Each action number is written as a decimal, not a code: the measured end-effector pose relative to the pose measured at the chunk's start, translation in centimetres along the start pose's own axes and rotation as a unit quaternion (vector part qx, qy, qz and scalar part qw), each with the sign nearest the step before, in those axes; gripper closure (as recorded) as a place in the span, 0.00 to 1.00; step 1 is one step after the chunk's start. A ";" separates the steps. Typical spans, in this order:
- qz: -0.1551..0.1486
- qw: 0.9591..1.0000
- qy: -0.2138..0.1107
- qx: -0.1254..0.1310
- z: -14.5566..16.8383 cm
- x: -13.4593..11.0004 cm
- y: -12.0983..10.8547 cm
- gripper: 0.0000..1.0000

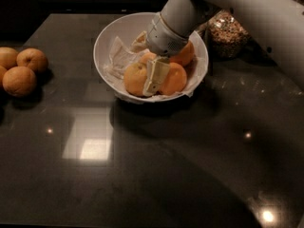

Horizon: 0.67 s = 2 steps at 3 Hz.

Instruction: Pick orange from white bowl

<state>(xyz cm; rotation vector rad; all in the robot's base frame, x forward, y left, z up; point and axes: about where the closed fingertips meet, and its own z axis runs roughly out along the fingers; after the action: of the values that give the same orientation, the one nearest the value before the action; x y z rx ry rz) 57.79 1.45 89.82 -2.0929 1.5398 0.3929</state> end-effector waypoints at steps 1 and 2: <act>-0.002 1.000 0.005 -0.003 0.8 1.1 -0.1 0.16; -0.009 1.000 0.015 -0.009 1.6 1.6 -0.2 0.17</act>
Offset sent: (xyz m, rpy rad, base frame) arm 0.0127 -0.0064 -0.0300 -0.0635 -0.0070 0.0289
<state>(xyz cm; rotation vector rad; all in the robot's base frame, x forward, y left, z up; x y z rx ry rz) 58.59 1.09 87.68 -2.1345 1.5383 0.3734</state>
